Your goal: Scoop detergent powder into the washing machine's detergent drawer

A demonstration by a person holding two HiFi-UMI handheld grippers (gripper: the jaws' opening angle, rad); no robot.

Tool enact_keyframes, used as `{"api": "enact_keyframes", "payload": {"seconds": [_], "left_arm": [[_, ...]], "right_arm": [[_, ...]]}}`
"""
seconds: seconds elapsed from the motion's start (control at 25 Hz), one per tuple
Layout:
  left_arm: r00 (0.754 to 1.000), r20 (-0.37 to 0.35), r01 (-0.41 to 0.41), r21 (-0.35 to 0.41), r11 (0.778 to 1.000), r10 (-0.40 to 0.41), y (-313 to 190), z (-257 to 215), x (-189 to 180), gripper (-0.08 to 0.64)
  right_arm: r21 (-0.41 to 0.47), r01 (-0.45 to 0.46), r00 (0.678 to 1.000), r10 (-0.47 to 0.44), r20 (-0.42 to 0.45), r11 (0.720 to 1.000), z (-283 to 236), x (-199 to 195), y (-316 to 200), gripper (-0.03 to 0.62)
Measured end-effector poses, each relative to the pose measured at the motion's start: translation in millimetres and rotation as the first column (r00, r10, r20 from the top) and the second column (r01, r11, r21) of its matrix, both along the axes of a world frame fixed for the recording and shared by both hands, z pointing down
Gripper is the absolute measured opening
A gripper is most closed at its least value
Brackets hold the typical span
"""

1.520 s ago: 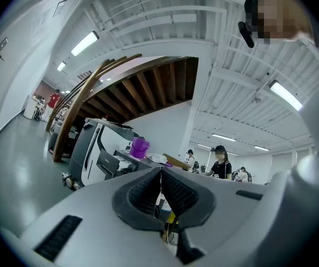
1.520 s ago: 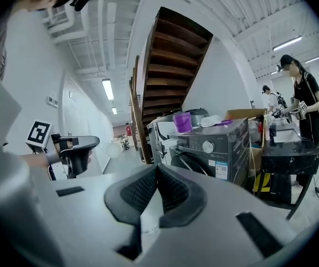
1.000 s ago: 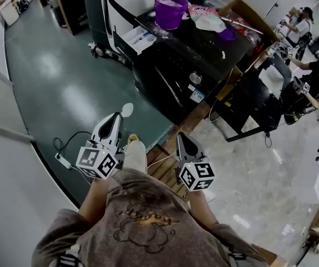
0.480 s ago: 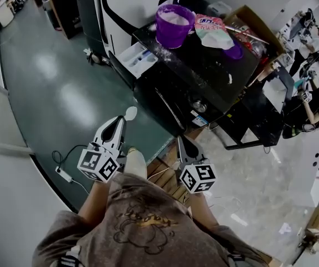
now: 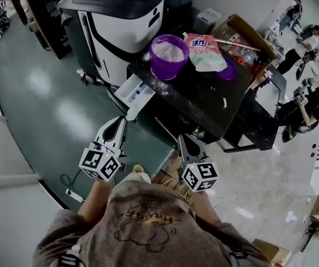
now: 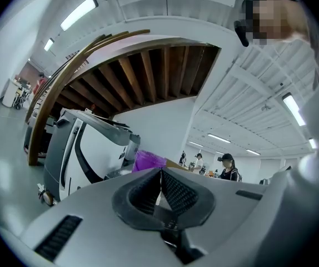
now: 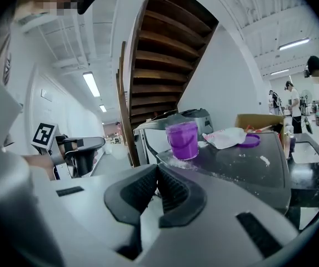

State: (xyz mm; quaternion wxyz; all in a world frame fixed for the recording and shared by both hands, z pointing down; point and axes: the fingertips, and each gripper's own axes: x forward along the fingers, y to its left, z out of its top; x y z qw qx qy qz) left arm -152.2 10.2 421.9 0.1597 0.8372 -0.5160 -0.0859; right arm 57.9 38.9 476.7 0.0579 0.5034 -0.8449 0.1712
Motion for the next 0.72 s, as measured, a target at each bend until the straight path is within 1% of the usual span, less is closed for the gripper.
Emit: {"api": "enact_keyframes", "payload": {"seconds": [0.12,0.24,0.44,0.72], "left_arm": [[0.999,-0.005,-0.042,0.019,0.999,0.042,-25.3,-15.8,1.5,0.023],[0.997,-0.023,-0.076,0.031,0.997,0.076,-43.7,-22.0,5.7,0.023],[0.995,-0.042,-0.092,0.039,0.995,0.093,-60.5,-24.7,10.5,0.023],[0.992,-0.048,-0.117,0.047,0.992,0.119,-78.9,-24.1,23.7,0.023]], "right_arm": [[0.006,-0.038,0.999,0.038,0.0,0.999,-12.4,2.7,-16.7,0.0],[0.005,-0.072,0.997,0.072,-0.002,0.997,-15.2,5.5,-26.4,0.0],[0.006,-0.1,0.995,0.1,-0.007,0.995,-15.6,10.8,-35.1,0.0],[0.009,-0.123,0.992,0.123,0.0,0.992,-13.4,19.5,-47.6,0.0]]}}
